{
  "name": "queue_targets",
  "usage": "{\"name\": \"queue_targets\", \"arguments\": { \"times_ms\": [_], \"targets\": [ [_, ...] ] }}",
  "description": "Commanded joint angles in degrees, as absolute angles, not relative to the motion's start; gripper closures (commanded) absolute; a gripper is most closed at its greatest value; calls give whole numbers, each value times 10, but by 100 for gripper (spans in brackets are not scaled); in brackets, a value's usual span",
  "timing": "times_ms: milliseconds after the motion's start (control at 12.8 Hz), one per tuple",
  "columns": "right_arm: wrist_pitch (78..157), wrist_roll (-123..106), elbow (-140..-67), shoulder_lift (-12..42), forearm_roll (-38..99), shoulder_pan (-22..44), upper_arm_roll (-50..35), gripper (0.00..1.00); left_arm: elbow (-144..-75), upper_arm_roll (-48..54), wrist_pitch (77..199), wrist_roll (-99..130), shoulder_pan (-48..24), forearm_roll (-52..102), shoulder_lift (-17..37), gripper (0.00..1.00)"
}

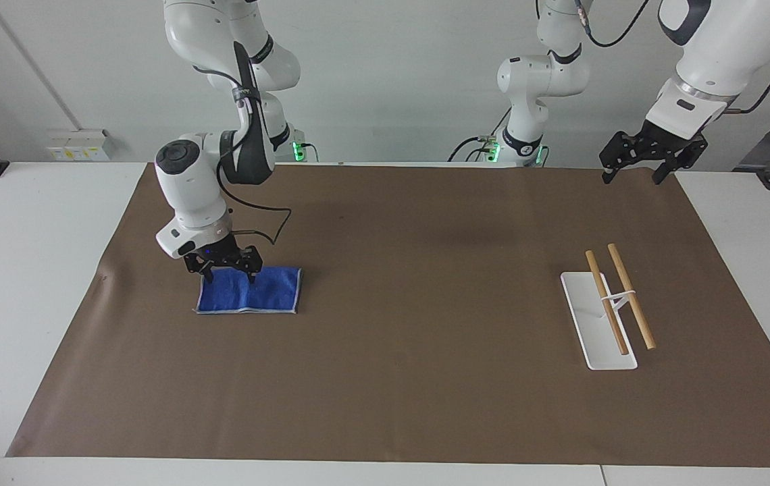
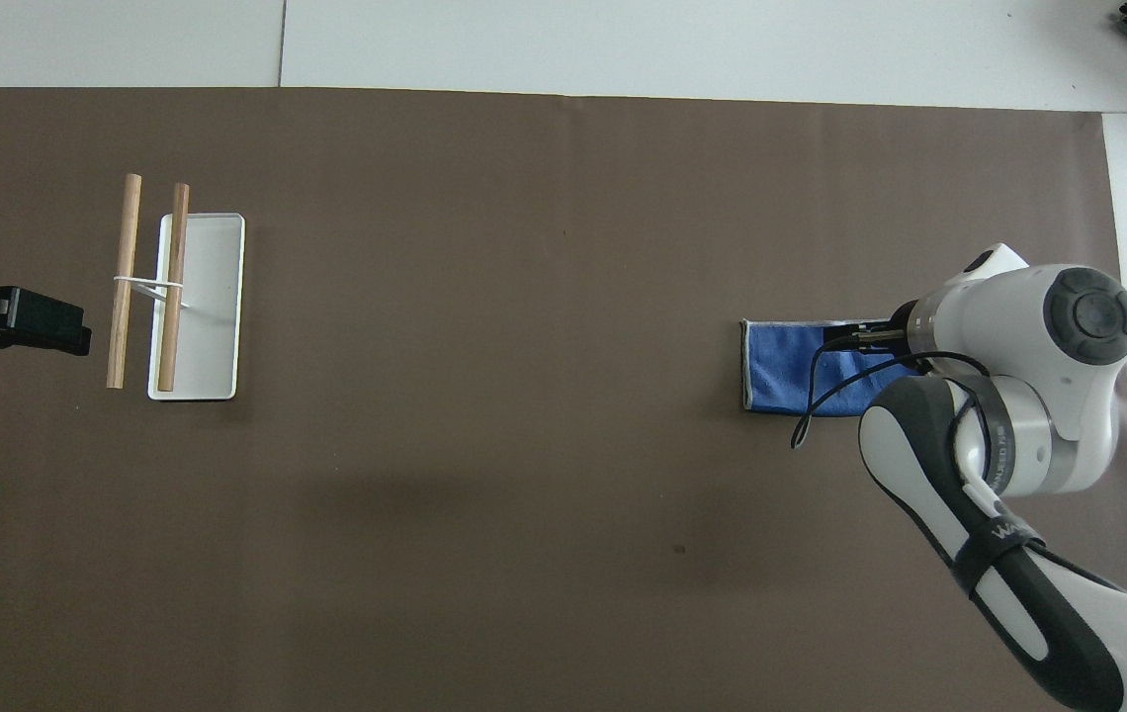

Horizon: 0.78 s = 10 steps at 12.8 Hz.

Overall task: Right arm passes towel to left arm to hang
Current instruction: 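Reach the right gripper down to the blue towel's edge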

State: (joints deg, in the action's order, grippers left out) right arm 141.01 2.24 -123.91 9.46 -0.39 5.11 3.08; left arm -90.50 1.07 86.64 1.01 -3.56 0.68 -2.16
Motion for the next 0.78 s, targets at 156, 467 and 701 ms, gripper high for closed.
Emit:
{"name": "queue_targets", "arguments": {
  "times_ms": [156, 467, 701],
  "targets": [
    [1518, 29, -1266, 152, 11, 71, 25, 0, -919, 11, 868, 8, -34, 2, -33, 0],
    [1506, 12, -1266, 146, 11, 66, 25, 0, -919, 11, 868, 8, -34, 2, -33, 0],
    [1497, -20, -1267, 143, 11, 55, 25, 13, -919, 11, 868, 8, -34, 2, -33, 0]
  ]
}}
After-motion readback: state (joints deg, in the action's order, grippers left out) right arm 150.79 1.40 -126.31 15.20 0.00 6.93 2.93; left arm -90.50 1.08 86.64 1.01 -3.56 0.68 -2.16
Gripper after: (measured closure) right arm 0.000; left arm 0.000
